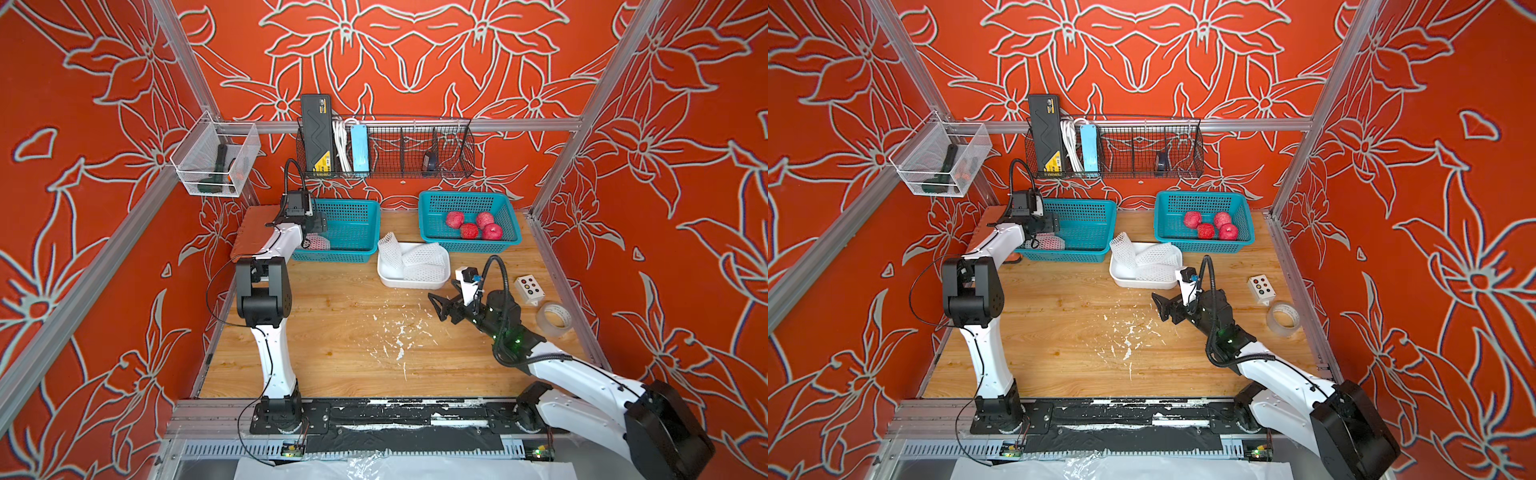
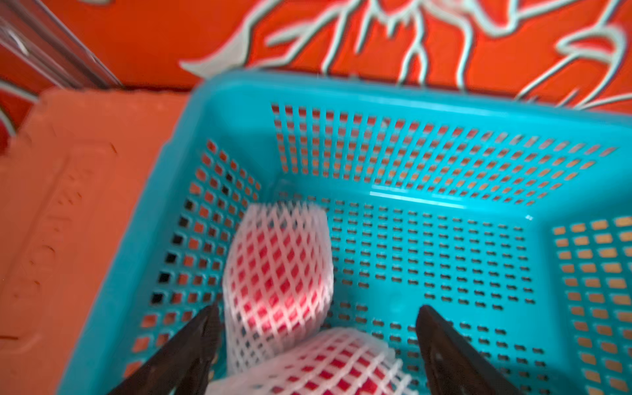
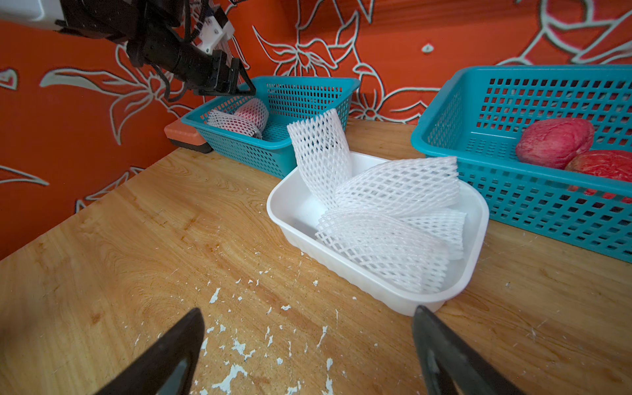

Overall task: Remove foam nets from apples
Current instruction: Pick up the apple from the basket.

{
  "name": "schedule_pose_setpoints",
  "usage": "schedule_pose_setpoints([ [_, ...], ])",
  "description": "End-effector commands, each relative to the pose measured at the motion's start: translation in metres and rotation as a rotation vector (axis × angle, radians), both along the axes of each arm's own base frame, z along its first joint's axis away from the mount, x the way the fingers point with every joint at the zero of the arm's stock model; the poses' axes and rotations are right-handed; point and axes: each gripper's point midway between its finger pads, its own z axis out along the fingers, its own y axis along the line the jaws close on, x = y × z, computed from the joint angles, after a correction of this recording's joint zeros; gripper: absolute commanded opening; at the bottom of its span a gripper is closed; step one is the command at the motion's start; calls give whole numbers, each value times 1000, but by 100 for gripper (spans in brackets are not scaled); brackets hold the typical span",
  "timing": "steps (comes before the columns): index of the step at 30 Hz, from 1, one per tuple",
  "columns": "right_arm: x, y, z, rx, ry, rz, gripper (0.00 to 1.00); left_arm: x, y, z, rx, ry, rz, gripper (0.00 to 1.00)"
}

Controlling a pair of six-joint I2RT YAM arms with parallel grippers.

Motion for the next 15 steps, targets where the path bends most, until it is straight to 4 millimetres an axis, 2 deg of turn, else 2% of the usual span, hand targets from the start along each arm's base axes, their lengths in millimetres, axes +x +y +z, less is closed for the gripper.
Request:
schedule_pose_setpoints([
  [1, 2, 3, 10, 11, -31, 4, 95, 8, 10, 16, 46, -31, -9, 87],
  [6, 2, 2, 10, 12, -35, -2, 95, 14, 9, -8, 39, 19, -36, 87],
  [15, 3, 4, 7, 10, -23, 1, 95, 28, 15, -37, 8, 73, -42, 87],
])
